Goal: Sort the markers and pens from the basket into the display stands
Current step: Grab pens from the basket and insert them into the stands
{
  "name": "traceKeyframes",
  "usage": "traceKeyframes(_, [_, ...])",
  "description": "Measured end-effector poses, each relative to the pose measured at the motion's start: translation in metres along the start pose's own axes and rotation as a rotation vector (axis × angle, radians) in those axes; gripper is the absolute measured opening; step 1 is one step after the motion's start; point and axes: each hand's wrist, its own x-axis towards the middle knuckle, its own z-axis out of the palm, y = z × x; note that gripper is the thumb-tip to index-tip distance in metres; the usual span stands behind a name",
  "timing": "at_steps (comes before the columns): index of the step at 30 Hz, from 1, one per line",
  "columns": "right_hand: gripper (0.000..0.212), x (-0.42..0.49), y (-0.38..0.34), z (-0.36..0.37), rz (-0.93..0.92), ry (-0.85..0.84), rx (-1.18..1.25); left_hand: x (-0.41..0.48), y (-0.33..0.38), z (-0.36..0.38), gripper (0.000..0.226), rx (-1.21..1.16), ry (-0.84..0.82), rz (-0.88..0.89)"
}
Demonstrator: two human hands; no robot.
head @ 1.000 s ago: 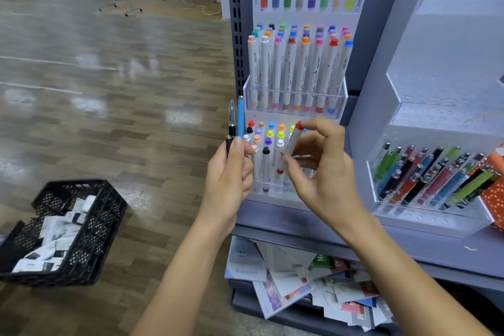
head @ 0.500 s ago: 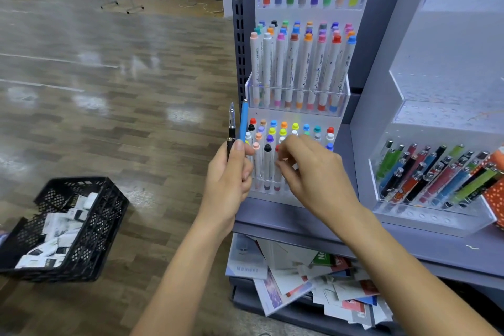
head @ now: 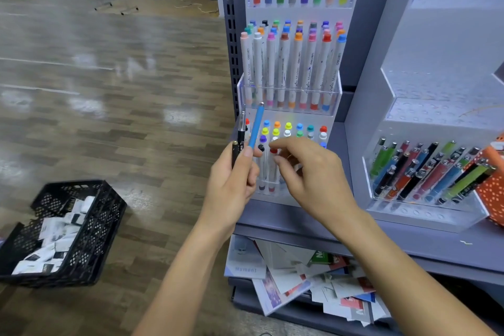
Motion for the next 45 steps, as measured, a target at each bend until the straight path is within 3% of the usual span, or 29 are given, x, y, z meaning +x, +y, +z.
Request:
traceKeyframes(5, [0.028, -0.006, -0.013, -0.028, 0.155, 0.133, 0.420, -0.001, -0.003, 0.015, 0.024, 0.053, -0.164, 0.035])
traceKeyframes(8, [0.033, -0.010, -0.012, -0.050, 0.202, 0.183, 0.544, 0.000, -0.005, 0.031, 0.022, 0.060, -0.292, 0.033])
traceKeyframes(14, [0.030, -0.023, 0.006, -0.091, 0.278, 0.304, 0.602, 0.002, -0.009, 0.073, 0.023, 0.099, -0.464, 0.035])
traceKeyframes(20, [0.036, -0.033, 0.030, -0.144, 0.245, 0.559, 0.505, 0.007, -0.016, 0.111, 0.028, 0.143, -0.358, 0.034])
traceKeyframes(25, [0.037, -0.046, 0.058, -0.164, 0.241, 0.482, 0.296, 0.006, -0.024, 0.130, 0.018, 0.204, -0.313, 0.037])
traceKeyframes(34, [0.030, -0.062, 0.077, -0.168, 0.245, 0.496, 0.321, -0.003, -0.030, 0.144, 0.024, 0.391, -0.297, 0.164])
traceKeyframes(45, [0.024, -0.072, 0.101, -0.149, 0.052, 0.259, -0.028, -0.003, -0.032, 0.156, 0.023, 0.439, -0.318, 0.133])
